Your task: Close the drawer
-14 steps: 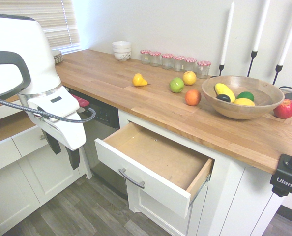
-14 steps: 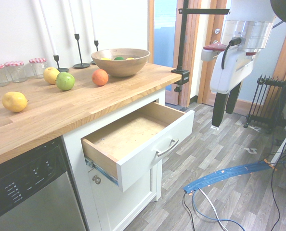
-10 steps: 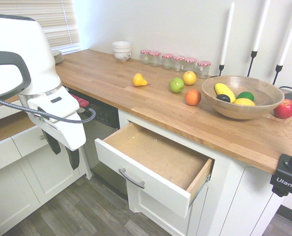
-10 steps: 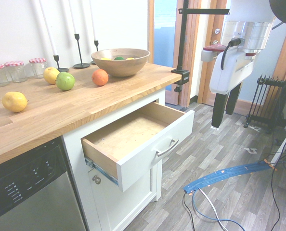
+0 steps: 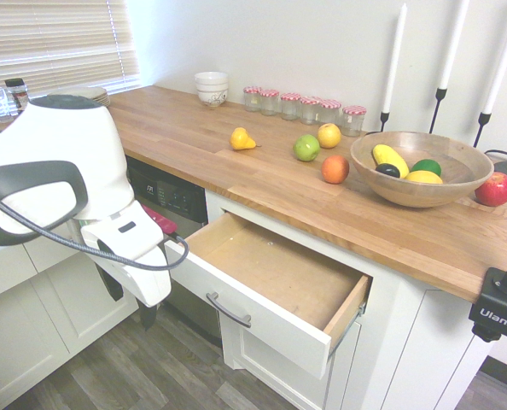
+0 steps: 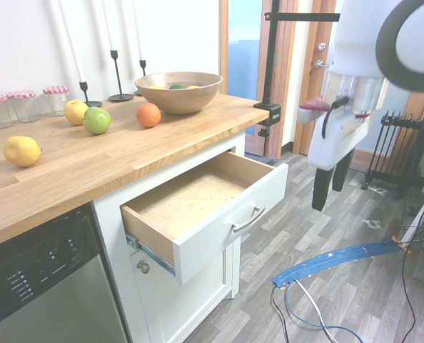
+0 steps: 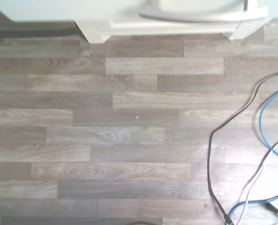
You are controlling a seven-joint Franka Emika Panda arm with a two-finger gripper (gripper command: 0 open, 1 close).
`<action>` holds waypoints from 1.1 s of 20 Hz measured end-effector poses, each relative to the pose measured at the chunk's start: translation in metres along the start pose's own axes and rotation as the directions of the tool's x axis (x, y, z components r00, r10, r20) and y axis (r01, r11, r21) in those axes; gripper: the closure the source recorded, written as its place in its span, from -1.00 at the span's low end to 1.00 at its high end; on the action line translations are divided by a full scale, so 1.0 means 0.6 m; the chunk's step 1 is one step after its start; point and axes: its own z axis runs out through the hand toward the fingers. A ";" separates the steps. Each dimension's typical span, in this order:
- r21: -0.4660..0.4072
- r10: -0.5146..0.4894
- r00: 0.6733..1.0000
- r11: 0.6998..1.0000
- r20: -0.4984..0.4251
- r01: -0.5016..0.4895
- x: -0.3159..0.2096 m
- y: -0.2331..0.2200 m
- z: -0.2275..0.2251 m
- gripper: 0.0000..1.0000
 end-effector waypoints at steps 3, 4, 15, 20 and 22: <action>-0.011 0.002 1.000 1.000 0.011 -0.002 0.015 0.008 0.060 -1.00; -0.013 -0.001 1.000 1.000 0.013 0.001 0.019 0.009 0.077 -1.00; 0.001 -0.018 0.998 1.000 -0.058 0.018 0.093 -0.012 0.244 -1.00; 0.016 -0.022 0.998 1.000 -0.056 0.023 0.111 -0.041 0.264 1.00; 0.020 -0.024 0.998 0.999 -0.059 0.025 0.117 -0.047 0.266 1.00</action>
